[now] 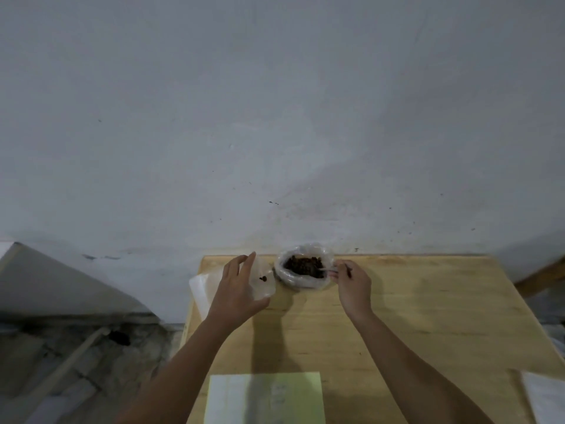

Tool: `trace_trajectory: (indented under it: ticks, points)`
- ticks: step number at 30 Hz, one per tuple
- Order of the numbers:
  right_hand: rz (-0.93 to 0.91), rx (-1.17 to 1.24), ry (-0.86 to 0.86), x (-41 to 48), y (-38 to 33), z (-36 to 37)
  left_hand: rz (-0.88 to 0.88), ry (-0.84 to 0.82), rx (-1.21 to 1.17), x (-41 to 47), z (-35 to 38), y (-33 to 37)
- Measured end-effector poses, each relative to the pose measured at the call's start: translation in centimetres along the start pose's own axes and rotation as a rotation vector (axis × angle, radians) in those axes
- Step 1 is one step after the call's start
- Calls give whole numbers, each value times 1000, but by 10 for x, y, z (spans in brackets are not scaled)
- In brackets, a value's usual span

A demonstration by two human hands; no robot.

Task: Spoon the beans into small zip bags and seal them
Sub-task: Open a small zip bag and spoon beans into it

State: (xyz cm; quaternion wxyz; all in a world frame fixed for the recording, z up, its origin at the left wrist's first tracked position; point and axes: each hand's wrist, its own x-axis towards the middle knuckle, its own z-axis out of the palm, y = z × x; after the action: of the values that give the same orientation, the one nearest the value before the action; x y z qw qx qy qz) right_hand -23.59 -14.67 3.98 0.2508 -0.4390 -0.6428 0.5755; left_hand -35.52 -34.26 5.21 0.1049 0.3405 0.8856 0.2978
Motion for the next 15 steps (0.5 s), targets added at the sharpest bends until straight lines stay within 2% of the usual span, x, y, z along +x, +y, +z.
trace_trajectory:
  ticks: [9,12,15]
  points:
    - [340,382,157,10,-1,-3,-6,-14,9,2,1,-6]
    - [344,453,167,10,-10,-18,21,-27,30,8,4,-1]
    - [275,465,164,10,-21,-30,52,-21,49,16,7,8]
